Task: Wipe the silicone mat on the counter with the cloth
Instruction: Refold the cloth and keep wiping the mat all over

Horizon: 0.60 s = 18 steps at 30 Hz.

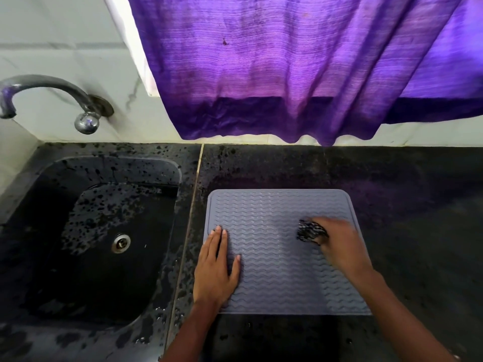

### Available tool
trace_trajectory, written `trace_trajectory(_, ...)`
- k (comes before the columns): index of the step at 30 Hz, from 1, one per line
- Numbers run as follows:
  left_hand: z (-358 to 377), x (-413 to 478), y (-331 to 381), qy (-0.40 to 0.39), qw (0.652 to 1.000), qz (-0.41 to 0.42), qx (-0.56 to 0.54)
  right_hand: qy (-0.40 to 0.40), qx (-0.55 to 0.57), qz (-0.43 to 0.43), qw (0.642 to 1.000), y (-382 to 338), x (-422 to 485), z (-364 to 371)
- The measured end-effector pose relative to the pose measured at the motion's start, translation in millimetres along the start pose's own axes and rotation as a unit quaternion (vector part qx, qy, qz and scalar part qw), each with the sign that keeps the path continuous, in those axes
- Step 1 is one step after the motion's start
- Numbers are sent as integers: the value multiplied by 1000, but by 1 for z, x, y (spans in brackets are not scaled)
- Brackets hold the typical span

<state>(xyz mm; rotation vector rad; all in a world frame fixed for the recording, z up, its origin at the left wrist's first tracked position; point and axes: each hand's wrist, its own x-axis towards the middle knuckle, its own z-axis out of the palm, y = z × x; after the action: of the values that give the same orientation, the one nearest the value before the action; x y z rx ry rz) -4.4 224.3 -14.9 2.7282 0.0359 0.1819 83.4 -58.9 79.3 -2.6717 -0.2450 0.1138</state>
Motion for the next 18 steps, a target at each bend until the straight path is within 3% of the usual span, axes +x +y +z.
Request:
trace_trajectory(5, -6, 6, -3, 10, 1000, -2, 11, -21, -25, -96, 995, -74, 63, 34)
trace_trajectory(10, -3, 6, -5, 7, 1000, -1, 8, -104, -100, -104, 984, -119, 100, 50)
trace_trajectory(18, -3, 7, -3, 20, 1000, 1, 7, -106, -97, -92, 985, -118, 107, 58)
